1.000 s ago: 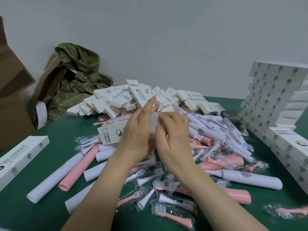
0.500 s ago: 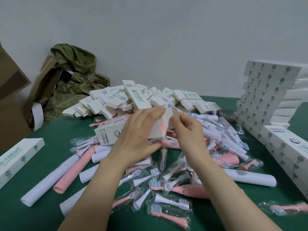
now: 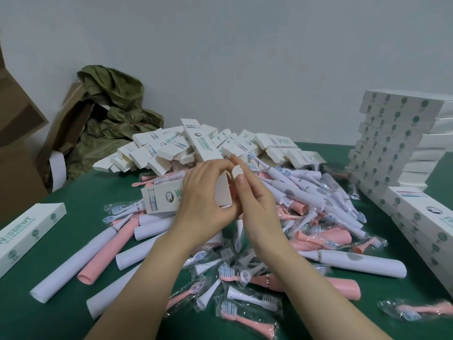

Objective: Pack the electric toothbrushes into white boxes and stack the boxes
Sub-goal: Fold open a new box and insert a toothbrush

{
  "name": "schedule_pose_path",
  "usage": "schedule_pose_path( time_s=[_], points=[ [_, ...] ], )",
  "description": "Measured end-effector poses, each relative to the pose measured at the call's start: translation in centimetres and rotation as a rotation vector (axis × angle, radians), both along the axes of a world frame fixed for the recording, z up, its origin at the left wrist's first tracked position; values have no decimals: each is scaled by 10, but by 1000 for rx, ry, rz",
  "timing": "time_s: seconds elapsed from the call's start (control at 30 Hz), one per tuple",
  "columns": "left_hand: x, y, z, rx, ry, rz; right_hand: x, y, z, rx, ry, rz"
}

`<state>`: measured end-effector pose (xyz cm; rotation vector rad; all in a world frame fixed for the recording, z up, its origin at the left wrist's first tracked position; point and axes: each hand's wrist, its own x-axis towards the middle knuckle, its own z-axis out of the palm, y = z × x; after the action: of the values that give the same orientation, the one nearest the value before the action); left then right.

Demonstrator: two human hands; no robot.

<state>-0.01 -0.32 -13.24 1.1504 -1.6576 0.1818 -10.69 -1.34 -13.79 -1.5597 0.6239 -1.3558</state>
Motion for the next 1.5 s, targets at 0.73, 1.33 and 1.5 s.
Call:
schedule_pose_path(
  time_s=[0.73, 1.33, 1.5],
  points=[
    [10, -11, -7, 89, -176, 126, -5, -7, -19, -266, 265, -373],
    [2, -6, -4, 74, -26, 92, -15, -7, -10, -535, 356, -394],
    [2, -8, -6, 123, -18, 97, -16, -8, -15, -488, 347, -325]
  ],
)
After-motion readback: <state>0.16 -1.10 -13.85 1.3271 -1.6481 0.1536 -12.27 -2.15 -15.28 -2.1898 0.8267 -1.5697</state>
